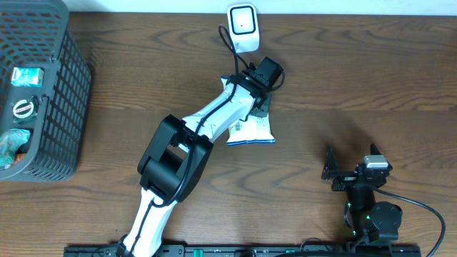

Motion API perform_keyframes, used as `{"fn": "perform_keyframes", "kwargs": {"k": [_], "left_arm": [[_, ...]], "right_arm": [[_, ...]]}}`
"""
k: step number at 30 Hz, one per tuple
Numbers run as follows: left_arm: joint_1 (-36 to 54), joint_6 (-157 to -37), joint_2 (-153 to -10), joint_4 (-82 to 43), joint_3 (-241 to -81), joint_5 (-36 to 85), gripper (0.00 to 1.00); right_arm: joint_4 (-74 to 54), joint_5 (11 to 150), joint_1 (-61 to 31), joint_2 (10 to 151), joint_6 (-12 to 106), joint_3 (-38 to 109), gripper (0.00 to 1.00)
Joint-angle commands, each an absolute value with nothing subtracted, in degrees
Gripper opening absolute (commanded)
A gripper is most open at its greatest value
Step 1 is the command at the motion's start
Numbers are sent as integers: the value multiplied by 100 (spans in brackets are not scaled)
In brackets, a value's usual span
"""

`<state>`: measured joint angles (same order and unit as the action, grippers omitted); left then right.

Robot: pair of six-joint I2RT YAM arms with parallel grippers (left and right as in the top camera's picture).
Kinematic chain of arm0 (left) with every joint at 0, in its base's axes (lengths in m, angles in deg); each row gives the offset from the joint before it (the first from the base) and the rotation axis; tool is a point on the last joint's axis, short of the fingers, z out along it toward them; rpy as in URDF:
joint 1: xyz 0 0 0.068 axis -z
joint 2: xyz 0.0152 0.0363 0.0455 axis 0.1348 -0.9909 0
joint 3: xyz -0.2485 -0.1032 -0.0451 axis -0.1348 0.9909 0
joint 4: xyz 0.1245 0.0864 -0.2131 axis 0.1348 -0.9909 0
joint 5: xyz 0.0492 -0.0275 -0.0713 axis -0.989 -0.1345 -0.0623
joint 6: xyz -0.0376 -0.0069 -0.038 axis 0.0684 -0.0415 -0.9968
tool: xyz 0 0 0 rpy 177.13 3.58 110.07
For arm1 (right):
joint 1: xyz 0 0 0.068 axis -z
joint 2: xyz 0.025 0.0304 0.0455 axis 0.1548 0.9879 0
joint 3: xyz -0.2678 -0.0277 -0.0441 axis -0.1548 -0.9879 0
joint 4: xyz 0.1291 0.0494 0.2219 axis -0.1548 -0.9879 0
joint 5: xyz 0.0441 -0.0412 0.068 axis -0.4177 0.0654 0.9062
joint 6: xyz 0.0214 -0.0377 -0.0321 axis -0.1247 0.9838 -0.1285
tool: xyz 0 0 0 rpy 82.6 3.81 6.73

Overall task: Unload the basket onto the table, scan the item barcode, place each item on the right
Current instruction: 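Release the white snack bag on the table center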

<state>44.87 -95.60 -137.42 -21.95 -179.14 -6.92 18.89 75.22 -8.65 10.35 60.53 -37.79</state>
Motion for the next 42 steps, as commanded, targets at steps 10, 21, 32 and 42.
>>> {"fn": "perform_keyframes", "kwargs": {"k": [10, 21, 32, 42], "left_arm": [[4093, -9018, -10802, -2975, -17871, -860, 52], [2129, -9235, -9548, -4181, -17868, -1253, 99], [1595, -9364, -9417, -3309, -17962, -1260, 100], [-1251, -9386, -9541, -1727, -17973, -1835, 100]], "right_arm": [[1875, 7500, -820, 1018, 6055, -3795, 99], [1875, 7500, -820, 1016, 6055, -3795, 99], [1875, 7500, -820, 1016, 6057, -3795, 99], [1875, 7500, -820, 1018, 6055, -3795, 99]]}}
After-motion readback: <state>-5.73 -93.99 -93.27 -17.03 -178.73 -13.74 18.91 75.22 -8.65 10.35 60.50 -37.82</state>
